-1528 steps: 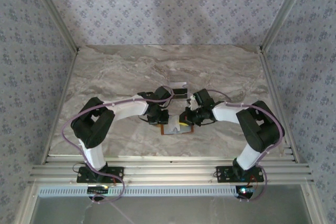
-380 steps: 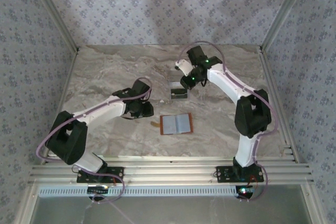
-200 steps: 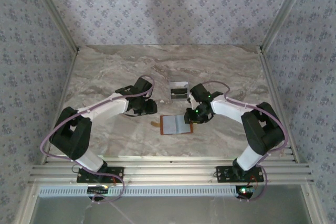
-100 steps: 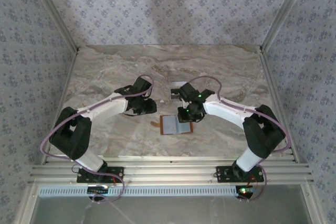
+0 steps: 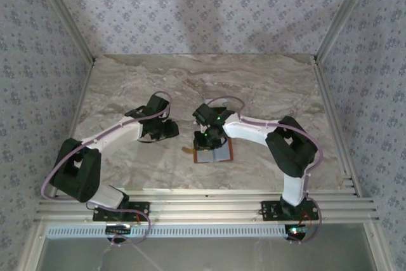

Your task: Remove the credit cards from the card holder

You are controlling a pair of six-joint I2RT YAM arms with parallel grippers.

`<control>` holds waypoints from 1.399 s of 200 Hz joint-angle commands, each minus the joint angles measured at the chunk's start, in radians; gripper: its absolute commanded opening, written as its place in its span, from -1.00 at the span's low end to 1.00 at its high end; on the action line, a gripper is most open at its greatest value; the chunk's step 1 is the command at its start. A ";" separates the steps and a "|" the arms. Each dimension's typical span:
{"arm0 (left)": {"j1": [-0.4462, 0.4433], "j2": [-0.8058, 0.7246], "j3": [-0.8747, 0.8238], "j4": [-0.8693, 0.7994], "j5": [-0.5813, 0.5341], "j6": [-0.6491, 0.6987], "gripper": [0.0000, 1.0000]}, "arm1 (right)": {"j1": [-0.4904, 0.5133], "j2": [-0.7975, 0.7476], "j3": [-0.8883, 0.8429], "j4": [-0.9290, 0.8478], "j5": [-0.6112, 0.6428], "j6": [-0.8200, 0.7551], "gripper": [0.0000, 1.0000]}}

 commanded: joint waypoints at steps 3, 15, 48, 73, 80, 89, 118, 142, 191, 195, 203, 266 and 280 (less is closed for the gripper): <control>0.004 -0.020 -0.004 -0.013 0.017 0.023 -0.27 | 0.010 0.037 0.033 0.008 -0.027 0.024 -0.55; 0.004 -0.017 -0.001 -0.015 0.018 0.024 -0.27 | 0.010 0.048 0.040 -0.008 -0.018 0.019 -0.54; 0.004 -0.011 0.009 -0.015 0.027 0.026 -0.27 | 0.010 0.051 0.032 -0.054 0.030 0.005 -0.52; 0.004 -0.003 0.018 -0.020 0.029 0.030 -0.27 | 0.010 0.038 0.022 -0.072 0.043 -0.003 -0.49; 0.005 -0.001 0.019 -0.019 0.032 0.031 -0.27 | 0.010 0.034 0.018 -0.073 0.046 -0.003 -0.48; 0.003 0.002 0.020 -0.018 0.031 0.029 -0.27 | 0.010 0.029 0.014 -0.077 0.051 -0.003 -0.47; 0.005 0.004 0.024 -0.017 0.033 0.029 -0.27 | 0.010 0.010 0.013 -0.106 0.086 -0.010 -0.45; 0.004 0.006 0.027 -0.019 0.035 0.030 -0.27 | 0.010 0.002 0.020 -0.144 0.118 -0.019 -0.43; 0.001 0.005 0.026 -0.018 0.037 0.031 -0.27 | 0.016 -0.001 0.055 -0.237 0.217 -0.046 -0.39; 0.001 0.004 0.026 -0.018 0.037 0.030 -0.27 | 0.016 -0.001 0.059 -0.247 0.229 -0.047 -0.39; 0.000 0.004 0.024 -0.018 0.037 0.030 -0.27 | 0.020 0.002 0.069 -0.267 0.252 -0.049 -0.37; 0.000 0.009 0.031 -0.017 0.040 0.031 -0.27 | 0.046 0.027 0.146 -0.421 0.404 -0.047 -0.27; 0.000 0.009 0.035 -0.020 0.039 0.033 -0.26 | 0.051 0.028 0.157 -0.448 0.417 -0.048 -0.25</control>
